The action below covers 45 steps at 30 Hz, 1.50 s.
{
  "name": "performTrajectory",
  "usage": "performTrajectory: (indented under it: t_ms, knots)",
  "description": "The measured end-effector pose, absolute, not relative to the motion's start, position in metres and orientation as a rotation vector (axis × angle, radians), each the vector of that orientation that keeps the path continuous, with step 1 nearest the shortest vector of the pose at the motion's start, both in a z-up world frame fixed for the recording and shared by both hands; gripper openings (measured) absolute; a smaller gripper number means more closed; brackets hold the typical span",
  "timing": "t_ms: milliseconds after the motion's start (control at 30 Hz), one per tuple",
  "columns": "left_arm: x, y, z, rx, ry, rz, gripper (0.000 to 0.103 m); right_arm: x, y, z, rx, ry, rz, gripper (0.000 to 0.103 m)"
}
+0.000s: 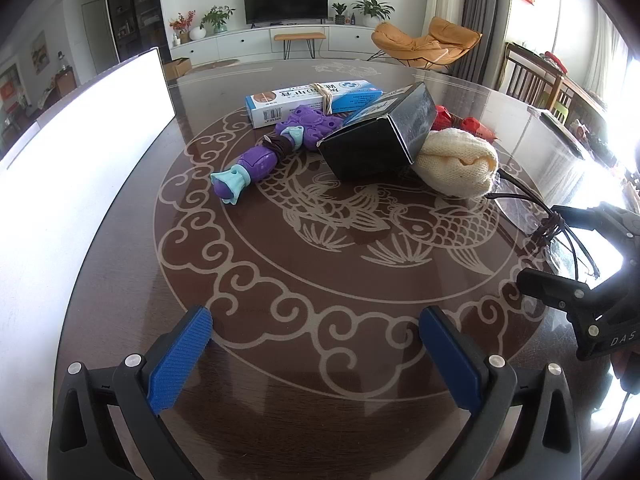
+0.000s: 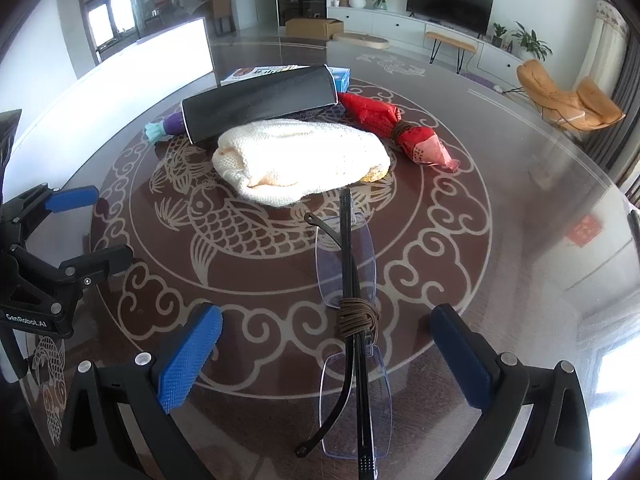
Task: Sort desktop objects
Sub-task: 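Lower the right tool onto the black eyeglasses with brown cord and close it, then grasp the purple mermaid toy with the left tool while the right tool holds the eyeglasses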
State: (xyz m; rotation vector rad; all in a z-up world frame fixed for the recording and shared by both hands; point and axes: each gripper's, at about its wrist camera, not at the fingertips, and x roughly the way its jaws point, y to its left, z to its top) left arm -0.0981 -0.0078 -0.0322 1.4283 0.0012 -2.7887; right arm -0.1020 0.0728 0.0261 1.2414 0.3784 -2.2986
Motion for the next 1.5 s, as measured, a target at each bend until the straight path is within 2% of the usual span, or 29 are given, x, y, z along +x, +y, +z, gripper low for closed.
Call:
performTrajectory:
  t_ms: [200,367,633,733,800,900,1000,1033,1067,1200,1367,1500]
  knots:
    - [-0.097,-0.008,-0.032,1.445,-0.013,-2.793,0.103,-0.091,0.072,0.023,1.199,0.359,-2.331,0.103]
    - [-0.095,-0.034,-0.029,1.600,-0.088,-2.800,0.103,-0.090,0.071,0.023,1.199,0.359,-2.331,0.103]
    - [-0.154,-0.062,-0.004,1.563,-0.137,-2.856,0.103,-0.090,0.071,0.023,1.199,0.359,-2.331,0.103]
    - [-0.188,-0.058,-0.009,1.620,-0.201,-2.832,0.089,-0.090,0.071,0.023,1.199,0.359,-2.331,0.103]
    - [-0.208,-0.056,-0.016,1.664,-0.214,-2.810,0.084,-0.091,0.072,0.023,1.199,0.359,-2.331,0.103]
    - [-0.229,-0.059,-0.019,1.659,-0.110,-2.827,0.073,-0.091,0.072,0.023,1.199,0.358,-2.331,0.103]
    - [-0.236,-0.055,-0.015,1.608,-0.122,-2.842,0.041,-0.091,0.072,0.023,1.199,0.358,-2.331,0.103]
    - [-0.236,-0.053,-0.013,1.599,-0.130,-2.848,0.024,-0.091,0.072,0.023,1.199,0.358,-2.331,0.103]
    - [-0.234,-0.050,-0.014,1.603,-0.132,-2.855,0.021,-0.092,0.072,0.023,1.199,0.358,-2.331,0.103]
    - [-0.203,-0.048,-0.016,1.555,-0.135,-2.887,0.021,-0.092,0.072,0.023,1.199,0.358,-2.331,0.103]
    - [-0.119,-0.059,-0.018,1.500,-0.018,-2.870,0.020,-0.092,0.072,0.023,1.199,0.358,-2.331,0.103]
    - [-0.067,-0.061,-0.019,1.489,-0.058,-2.864,0.022,-0.092,0.072,0.023,1.199,0.358,-2.331,0.103]
